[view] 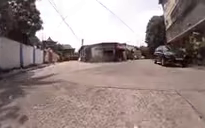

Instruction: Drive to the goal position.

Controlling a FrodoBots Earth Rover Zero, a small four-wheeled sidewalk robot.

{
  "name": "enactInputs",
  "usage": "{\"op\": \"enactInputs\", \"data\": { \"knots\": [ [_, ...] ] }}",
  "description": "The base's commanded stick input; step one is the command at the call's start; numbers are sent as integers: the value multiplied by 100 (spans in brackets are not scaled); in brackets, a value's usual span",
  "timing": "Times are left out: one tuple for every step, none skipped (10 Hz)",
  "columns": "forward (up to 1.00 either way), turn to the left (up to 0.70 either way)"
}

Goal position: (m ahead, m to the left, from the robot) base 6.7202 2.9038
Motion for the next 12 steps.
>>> {"op": "enactInputs", "data": {
  "knots": [
    [70,19],
    [70,25],
    [70,32],
    [70,35],
    [70,35],
    [70,29],
    [70,14],
    [70,0],
    [70,0],
    [70,0],
    [70,0],
    [70,0]
  ]
}}
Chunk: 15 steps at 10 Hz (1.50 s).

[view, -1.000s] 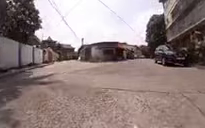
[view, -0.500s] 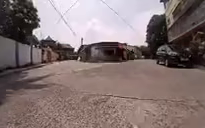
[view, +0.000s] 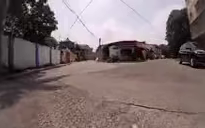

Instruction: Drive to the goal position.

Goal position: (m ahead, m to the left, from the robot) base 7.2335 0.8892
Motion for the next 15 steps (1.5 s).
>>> {"op": "enactInputs", "data": {
  "knots": [
    [70,0],
    [70,0],
    [70,0],
    [70,35],
    [70,35],
    [70,35],
    [70,4],
    [70,0],
    [70,0],
    [70,0],
    [70,0],
    [70,0],
    [70,0],
    [70,0],
    [70,0]
  ]
}}
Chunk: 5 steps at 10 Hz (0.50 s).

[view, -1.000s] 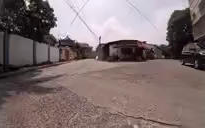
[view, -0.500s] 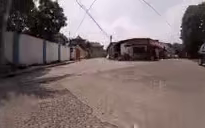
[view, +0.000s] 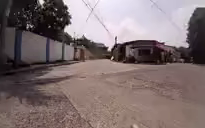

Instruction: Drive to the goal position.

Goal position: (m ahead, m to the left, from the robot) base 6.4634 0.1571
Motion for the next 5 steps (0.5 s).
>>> {"op": "enactInputs", "data": {
  "knots": [
    [70,0],
    [70,0],
    [70,0],
    [70,0],
    [70,0]
  ]
}}
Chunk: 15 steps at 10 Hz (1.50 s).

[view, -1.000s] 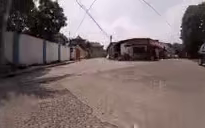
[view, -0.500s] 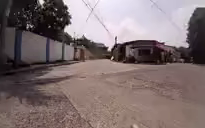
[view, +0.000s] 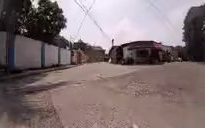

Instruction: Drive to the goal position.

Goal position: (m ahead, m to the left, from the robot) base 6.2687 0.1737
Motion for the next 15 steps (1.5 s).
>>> {"op": "enactInputs", "data": {
  "knots": [
    [70,0],
    [70,0],
    [70,0],
    [70,0],
    [70,0],
    [70,0],
    [70,0],
    [70,0],
    [70,0],
    [70,0],
    [70,0],
    [70,0],
    [70,0],
    [70,0],
    [70,0]
  ]
}}
